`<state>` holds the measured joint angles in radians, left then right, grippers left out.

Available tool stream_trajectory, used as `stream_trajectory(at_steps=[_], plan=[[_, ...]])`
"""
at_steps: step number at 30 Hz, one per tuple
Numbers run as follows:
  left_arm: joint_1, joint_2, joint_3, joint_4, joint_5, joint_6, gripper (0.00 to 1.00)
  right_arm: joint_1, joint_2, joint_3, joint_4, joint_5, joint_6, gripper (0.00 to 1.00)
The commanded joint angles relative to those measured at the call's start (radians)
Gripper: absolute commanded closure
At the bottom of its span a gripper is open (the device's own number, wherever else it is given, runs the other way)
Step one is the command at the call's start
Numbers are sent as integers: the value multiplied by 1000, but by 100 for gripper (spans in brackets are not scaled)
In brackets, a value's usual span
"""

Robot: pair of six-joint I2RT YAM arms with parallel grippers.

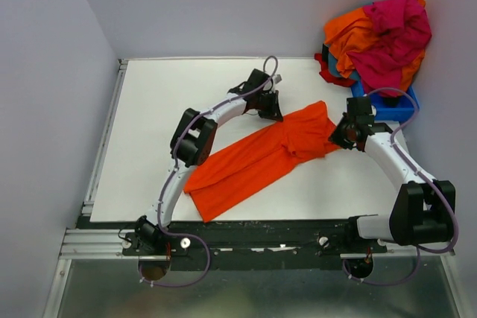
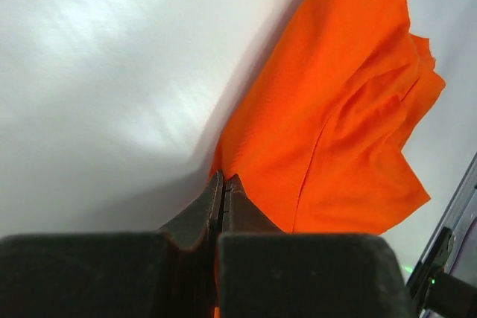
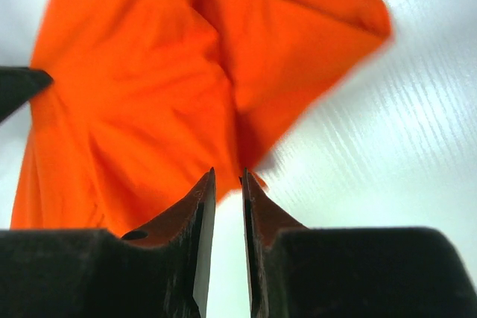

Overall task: Fold and stack the t-shirts
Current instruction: Rotate the tshirt 90 degrees

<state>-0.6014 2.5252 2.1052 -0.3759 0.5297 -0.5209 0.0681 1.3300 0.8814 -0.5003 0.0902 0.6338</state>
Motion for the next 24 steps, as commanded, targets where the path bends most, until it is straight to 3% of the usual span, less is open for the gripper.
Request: stream_trajectory(at_steps=[1,4,6,10,16,24], plan=[[158,-55,-123,196,-85,-125,100,-7,-5,-4,43,-116,-37,72],[247,-109,-239,301,-135,-175,100,-4,-5,-47,133,-309,-68,71],[305,-150,-307,344,-184,-195,100,36,-9,-74,189,-375,-71,65],[389,-258,-509,449,-304,-240,100,227,61,-39,172,-369,-20,62],[495,-423,-821,661,-430,-333,100,510,191,-38,296,-394,161,55],[526,-468,-878,700,-461,-318,100,725,288,27,263,-281,282,53]])
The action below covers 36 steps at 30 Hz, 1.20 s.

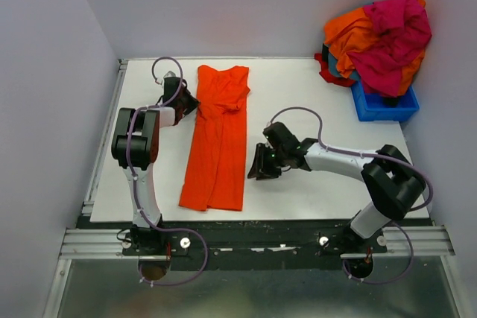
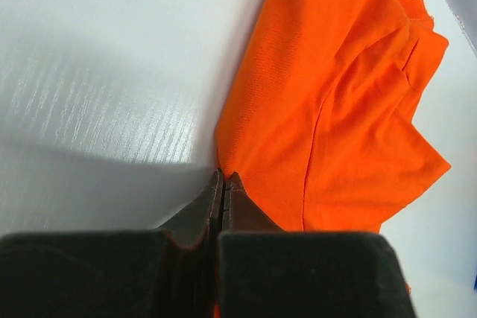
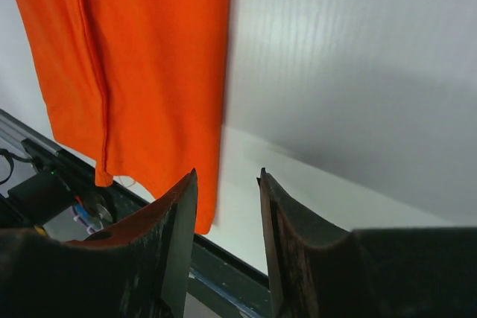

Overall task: Fold and stack the t-shirts
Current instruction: Rotate the tshirt 90 degrees

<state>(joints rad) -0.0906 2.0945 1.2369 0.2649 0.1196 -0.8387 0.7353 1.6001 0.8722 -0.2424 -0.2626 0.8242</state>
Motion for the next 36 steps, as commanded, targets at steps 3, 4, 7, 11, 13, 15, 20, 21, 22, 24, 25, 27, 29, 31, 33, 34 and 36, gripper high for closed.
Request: stream_trajectory(at_steps=[3,4,7,11,13,15,20,21,22,24,25,27,29,31,33,34,36], plan=[[20,-22,7,60,-20,3,100,116,47,59,-7,98,110,52],[20,-16,12,63,-11,3,100,130,67,74,-17,103,119,53],[20,-1,19,77,18,-2,100,160,113,111,-54,141,141,54],[22,6,21,80,22,-2,100,184,162,151,-116,218,177,57],[22,4,19,80,22,-3,100,188,185,180,-171,288,193,57],[22,6,22,80,22,-5,100,190,199,197,-196,327,190,57],[22,13,21,89,20,-14,100,191,251,240,-201,321,178,63],[22,15,21,91,22,-16,100,193,257,244,-201,319,181,66],[20,16,21,91,20,-16,100,193,262,244,-201,321,179,68],[20,21,22,94,25,-20,100,193,261,241,-201,330,179,74],[19,24,22,96,28,-23,100,193,259,240,-202,339,179,80],[12,30,24,100,29,-28,100,193,258,241,-207,345,176,99],[6,35,29,103,28,-31,100,190,259,248,-225,353,174,99],[-3,44,35,106,31,-39,100,187,253,245,-238,365,174,99],[-15,50,41,106,26,-40,100,171,239,228,-241,372,173,99],[-21,50,42,103,20,-39,100,162,229,217,-239,373,171,99],[-40,53,49,102,0,-43,100,141,206,188,-235,376,162,99]])
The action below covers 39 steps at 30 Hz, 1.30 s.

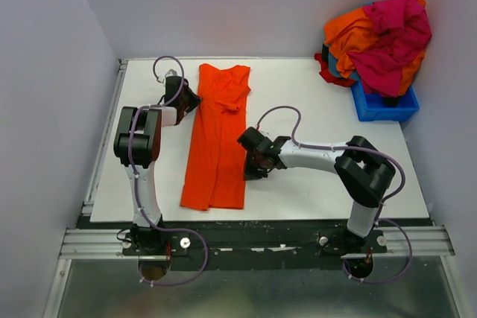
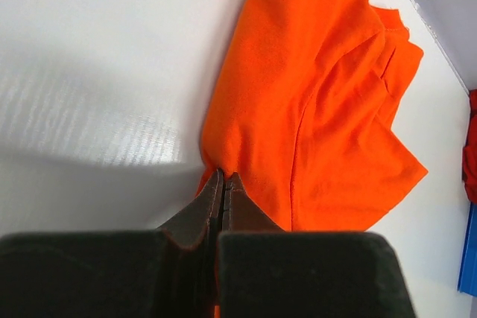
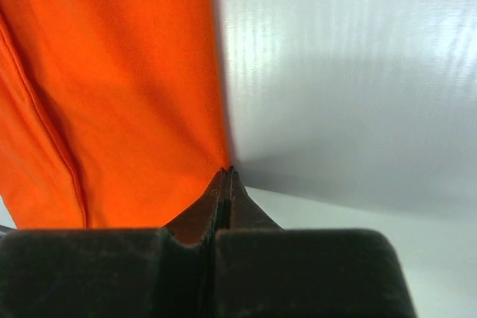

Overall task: Fold and stack the t-shirts
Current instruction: Rotate the tshirt 90 degrees, then grab the bottom of the folded rectangular tshirt with both arms

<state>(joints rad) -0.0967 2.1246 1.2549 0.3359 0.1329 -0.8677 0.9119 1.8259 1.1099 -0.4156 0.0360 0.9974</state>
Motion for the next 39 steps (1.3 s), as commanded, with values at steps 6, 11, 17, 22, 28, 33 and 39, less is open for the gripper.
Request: stream_trajectory(at_steps=[6,11,17,22,28,33,39], plan=[[-75,57,61,40,-30,-56,100,-100,-102,-145,-52,84,-36,99],[-130,92,121,19,-59,-67,100,-153,-160,-231,-35,77,-59,99],[-202,140,209,-23,-88,-79,100,-188,-234,-320,-17,87,-62,99],[-207,95,179,-72,-110,-59,57,-206,-277,-347,-3,81,-98,88],[-195,-60,111,-219,-147,90,30,-206,-364,-393,27,44,-132,63],[-178,-280,-79,-317,-42,170,12,-191,-486,-542,147,-96,-161,61],[-189,-589,-408,-405,-73,167,11,-102,-611,-605,127,-130,-128,61]])
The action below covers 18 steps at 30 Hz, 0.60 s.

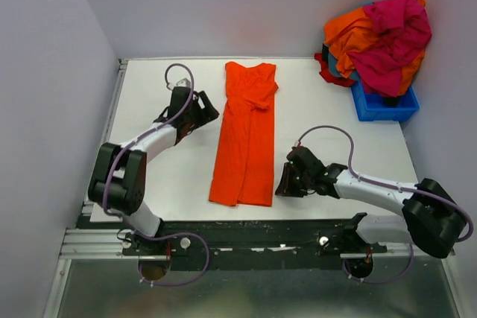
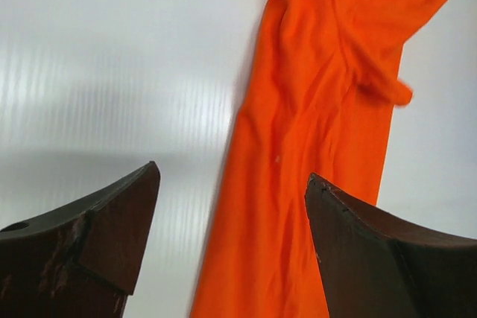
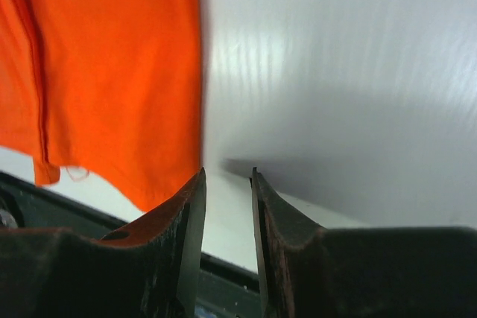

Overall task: Fold and stack the t-shirts
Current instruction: Grab the bottom of the folded rectangular tshirt with both arms

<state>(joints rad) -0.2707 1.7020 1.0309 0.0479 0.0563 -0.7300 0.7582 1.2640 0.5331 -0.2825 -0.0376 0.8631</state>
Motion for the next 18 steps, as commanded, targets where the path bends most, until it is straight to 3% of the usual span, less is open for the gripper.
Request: stream_trajectory(at_steps=[1,3,10,18], plan=[[-22,-217,-240,-129,-4,21,9,65,-57,-28,-6,-62,11,62],[-36,-307,-334,-166,-21,-9,1,93,-64,-27,0,-74,27,64],[-74,-657,-578,-250,-24,-42,1,127,-31,-33,48,-68,83,66],[-110,-936,-732,-307,43,-134,17,147,109,-10,75,-68,111,73]])
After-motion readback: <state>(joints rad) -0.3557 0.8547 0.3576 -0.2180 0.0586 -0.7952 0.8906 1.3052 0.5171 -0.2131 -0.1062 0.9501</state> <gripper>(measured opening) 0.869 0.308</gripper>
